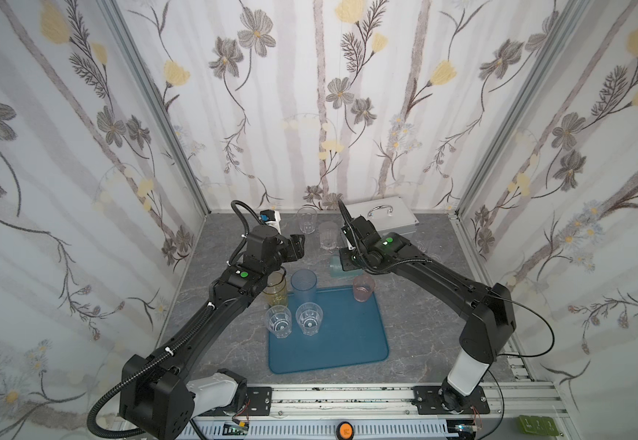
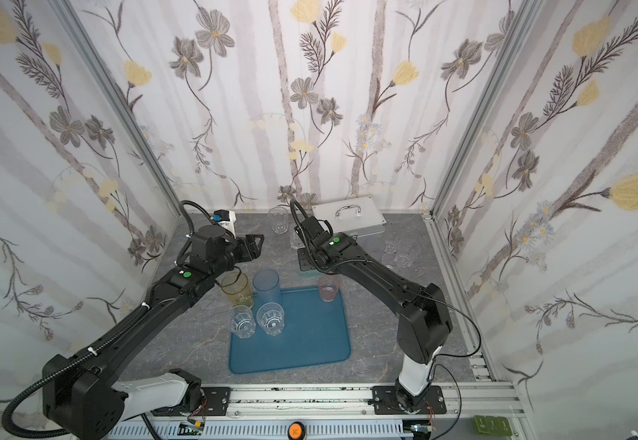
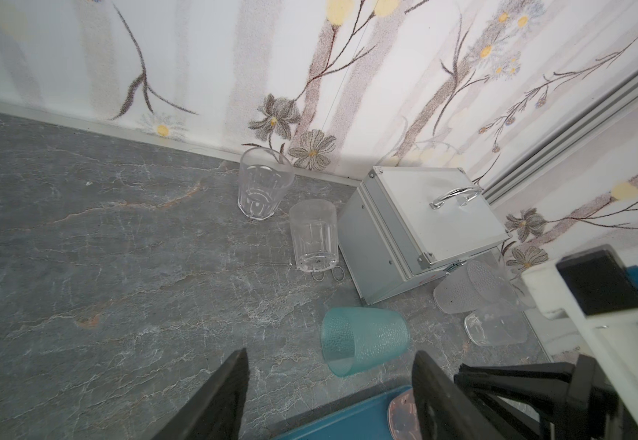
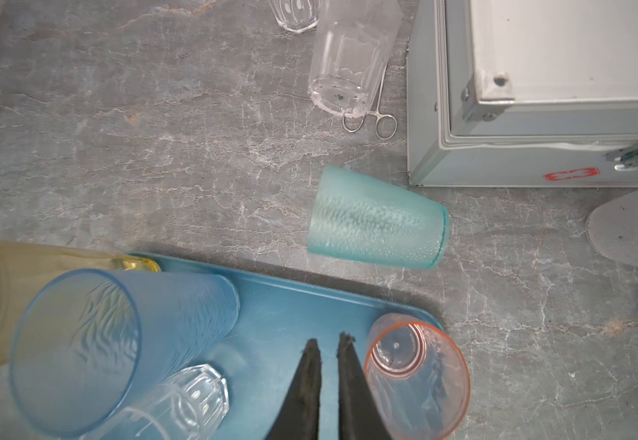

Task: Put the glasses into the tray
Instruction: 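Move the open right gripper over the toppled teal cup beside the tray, then close the right gripper on the teal cup and lift it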

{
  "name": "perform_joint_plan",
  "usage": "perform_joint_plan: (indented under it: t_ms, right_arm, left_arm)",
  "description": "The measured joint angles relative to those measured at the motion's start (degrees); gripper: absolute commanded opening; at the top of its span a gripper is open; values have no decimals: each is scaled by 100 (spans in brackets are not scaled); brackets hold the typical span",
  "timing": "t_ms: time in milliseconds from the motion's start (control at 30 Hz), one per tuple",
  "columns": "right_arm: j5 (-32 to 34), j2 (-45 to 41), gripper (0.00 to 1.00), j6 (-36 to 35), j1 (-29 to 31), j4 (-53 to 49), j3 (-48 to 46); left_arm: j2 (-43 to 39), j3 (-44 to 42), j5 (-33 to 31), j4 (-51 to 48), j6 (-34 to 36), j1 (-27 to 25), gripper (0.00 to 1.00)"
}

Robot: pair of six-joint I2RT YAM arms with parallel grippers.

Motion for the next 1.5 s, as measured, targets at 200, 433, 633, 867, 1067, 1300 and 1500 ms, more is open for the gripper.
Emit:
perform_joint_plan:
  t_ms: [200,433,633,867,1067,1300,1500]
  right_arm:
    - [363,798,42,44,118,-87,638]
    - [756,1272,48,142,203,-308,713]
    - [887,1047,55,-339,219,-315,345]
    - [1233,1473,58,-455,299,-398,787]
    - [1467,2271,60,-236,321,-452,1628]
    - [2140,2951,51,-127,354,-625,2181]
    - [2870,3241,37,-101,420,-898,2288]
  left_arm:
    - [-4,-149,4,9,22,181,70]
    - [-162,-348,162,11,46,345,70]
    - [-173,-474,260,11,61,378,70]
    - [-125,-568,168,20,39,380,71]
    - [-175,-627,129,22,44,391,71]
    - [-175,-684,131,22,44,391,72]
    - [-197,-710,129,20,37,391,72]
